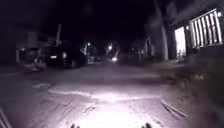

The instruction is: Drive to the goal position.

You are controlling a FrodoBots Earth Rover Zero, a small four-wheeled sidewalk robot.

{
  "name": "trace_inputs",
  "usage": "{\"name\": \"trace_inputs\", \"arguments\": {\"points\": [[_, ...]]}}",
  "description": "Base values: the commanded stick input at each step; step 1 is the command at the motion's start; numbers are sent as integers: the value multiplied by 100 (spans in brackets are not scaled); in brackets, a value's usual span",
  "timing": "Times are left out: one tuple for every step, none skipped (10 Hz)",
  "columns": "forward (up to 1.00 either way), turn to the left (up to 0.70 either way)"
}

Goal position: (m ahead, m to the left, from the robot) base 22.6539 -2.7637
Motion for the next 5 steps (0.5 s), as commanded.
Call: {"name": "trace_inputs", "arguments": {"points": [[70,-32],[70,-31],[70,-3],[70,0],[70,0]]}}
